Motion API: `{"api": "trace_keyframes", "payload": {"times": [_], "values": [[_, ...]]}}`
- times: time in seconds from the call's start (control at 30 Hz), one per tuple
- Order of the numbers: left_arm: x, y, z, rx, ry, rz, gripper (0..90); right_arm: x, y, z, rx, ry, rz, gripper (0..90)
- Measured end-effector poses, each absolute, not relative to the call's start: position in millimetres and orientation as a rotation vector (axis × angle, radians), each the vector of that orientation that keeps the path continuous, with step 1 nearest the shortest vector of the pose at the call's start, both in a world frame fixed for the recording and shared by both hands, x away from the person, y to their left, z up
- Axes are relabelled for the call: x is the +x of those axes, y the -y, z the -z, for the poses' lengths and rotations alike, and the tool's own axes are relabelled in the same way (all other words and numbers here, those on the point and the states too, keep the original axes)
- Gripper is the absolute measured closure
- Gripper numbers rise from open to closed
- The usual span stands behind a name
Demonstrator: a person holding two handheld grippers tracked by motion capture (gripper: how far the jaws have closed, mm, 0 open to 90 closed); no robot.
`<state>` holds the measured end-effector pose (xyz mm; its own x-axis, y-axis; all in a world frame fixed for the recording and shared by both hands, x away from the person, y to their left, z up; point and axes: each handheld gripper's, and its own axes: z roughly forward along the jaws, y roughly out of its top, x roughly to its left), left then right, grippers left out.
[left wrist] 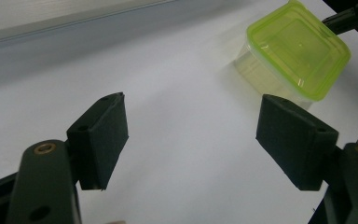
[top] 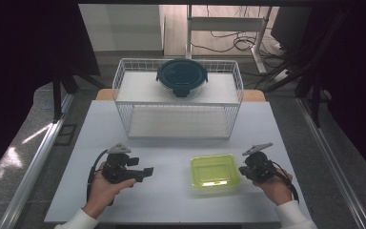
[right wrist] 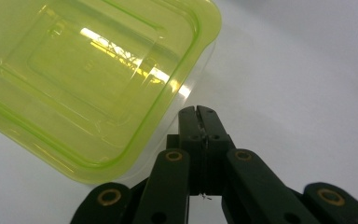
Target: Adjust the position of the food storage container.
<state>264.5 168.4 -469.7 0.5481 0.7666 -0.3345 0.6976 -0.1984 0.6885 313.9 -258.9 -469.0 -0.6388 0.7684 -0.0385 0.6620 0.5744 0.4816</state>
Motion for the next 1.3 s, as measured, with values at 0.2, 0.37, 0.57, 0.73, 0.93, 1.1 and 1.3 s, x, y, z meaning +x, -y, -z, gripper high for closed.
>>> {"api": "trace_keyframes", "payload": {"times": [0.2, 0.37, 0.57, 0.73, 0.93, 1.1, 1.3], "values": [[264.6, -168.2, 470.0, 1.938, -1.188, -0.103, 24.4, 313.2, 245.6, 473.5, 1.159, -2.601, -0.637, 88.7], [264.6, -168.5, 470.1, 1.937, -1.188, -0.101, 24.4, 314.5, 223.8, 477.4, 1.113, -2.630, -0.636, 88.7], [264.9, -169.4, 470.2, 1.935, -1.191, -0.098, 24.4, 314.1, 205.9, 479.1, 1.063, -2.650, -0.637, 88.7], [265.1, -169.2, 470.4, 1.936, -1.190, -0.095, 24.4, 311.9, 195.1, 480.0, 1.037, -2.663, -0.647, 88.7], [265.6, -169.1, 470.9, 1.939, -1.190, -0.094, 24.3, 310.4, 186.9, 481.9, 1.019, -2.678, -0.664, 88.7], [265.5, -168.4, 470.9, 1.941, -1.188, -0.094, 24.3, 309.5, 177.4, 484.5, 0.996, -2.685, -0.661, 88.8], [265.9, -168.0, 471.6, 1.946, -1.189, -0.093, 24.4, 308.3, 165.3, 487.8, 0.961, -2.691, -0.663, 88.8]]}}
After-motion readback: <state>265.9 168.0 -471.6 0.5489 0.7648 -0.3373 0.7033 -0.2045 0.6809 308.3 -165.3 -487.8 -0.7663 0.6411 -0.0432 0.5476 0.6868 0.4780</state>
